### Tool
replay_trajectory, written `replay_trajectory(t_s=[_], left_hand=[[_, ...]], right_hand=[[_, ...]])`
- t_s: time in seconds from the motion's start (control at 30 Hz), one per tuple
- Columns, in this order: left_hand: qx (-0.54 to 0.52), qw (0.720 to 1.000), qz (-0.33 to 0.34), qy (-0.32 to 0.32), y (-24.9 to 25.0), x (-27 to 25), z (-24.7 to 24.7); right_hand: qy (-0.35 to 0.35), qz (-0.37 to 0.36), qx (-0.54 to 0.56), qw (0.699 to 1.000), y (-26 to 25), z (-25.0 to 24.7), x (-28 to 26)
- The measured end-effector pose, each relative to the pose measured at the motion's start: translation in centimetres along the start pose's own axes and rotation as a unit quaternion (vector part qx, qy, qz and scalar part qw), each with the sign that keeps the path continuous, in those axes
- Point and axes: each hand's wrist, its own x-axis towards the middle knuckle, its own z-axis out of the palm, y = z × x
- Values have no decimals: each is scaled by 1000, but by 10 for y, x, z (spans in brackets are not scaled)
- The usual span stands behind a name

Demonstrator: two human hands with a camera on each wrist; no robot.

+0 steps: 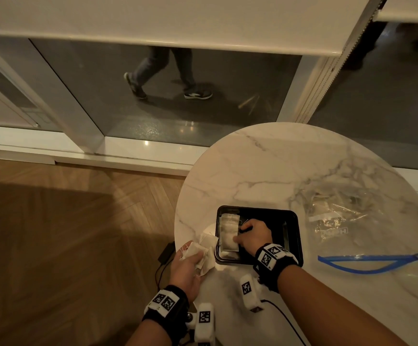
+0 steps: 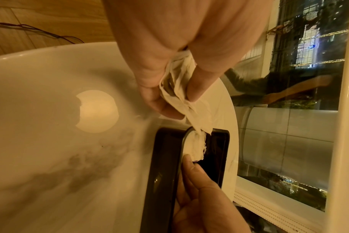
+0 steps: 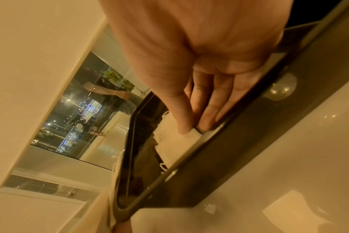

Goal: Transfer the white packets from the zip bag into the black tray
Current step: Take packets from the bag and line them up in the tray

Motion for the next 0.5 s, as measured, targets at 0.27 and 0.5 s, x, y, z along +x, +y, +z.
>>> replay_trajectory(t_s=[0.27, 0.5], left_hand=[[-2, 1000, -1, 8, 1, -2, 0], [-1, 1000, -6, 4, 4, -7, 3]], right_hand=[[18, -2, 10, 1000, 0, 2, -1], [18, 6, 32, 999, -4, 2, 1]])
